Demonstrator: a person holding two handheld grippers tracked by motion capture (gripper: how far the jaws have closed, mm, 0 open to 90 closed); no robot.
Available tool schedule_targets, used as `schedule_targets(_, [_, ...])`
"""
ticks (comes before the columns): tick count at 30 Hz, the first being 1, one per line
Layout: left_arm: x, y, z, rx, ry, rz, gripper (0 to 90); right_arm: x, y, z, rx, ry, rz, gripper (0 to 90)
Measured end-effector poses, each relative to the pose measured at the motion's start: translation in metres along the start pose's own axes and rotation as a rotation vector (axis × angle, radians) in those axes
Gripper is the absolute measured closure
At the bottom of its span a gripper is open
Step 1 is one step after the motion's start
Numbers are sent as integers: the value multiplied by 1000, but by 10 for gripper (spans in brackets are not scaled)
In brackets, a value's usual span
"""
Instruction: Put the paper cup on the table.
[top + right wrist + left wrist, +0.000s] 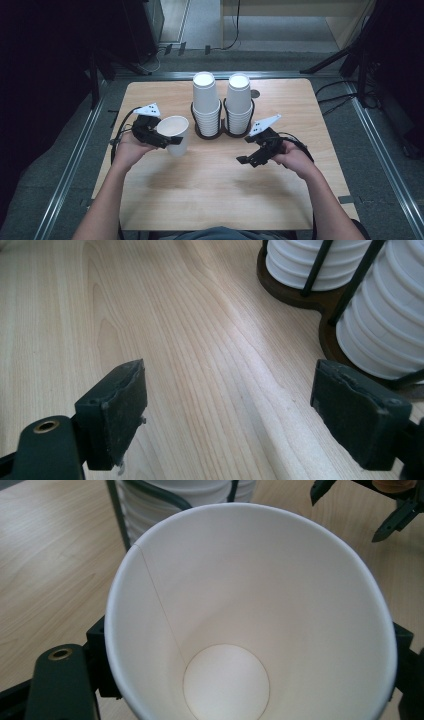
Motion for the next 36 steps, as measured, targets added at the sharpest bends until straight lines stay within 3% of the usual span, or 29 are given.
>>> schedule_targets(11, [12, -26, 14, -67, 4, 42, 174, 4, 6, 4, 15, -2, -12, 154])
schedule_targets(20, [24, -51, 17, -155, -12, 46, 167, 9, 5, 3, 18, -17, -12, 154])
schedule_targets(27, [37, -73, 17, -209, -40, 106, 153, 12, 4, 3, 9, -29, -18, 154])
schedule_targets(36, [43, -84, 16, -252, -47, 128, 141, 16, 4, 2, 17, -49, -15, 154])
Point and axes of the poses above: each handheld gripper's, and its own axes: z roughly backward along the jaws, x roughly out of its underside, y roughly to its right, the point moved 7 cm from there along -z, roughly forward along the jaws, and after that the axes turned 2 degrees about z, right-handed, at the moved point
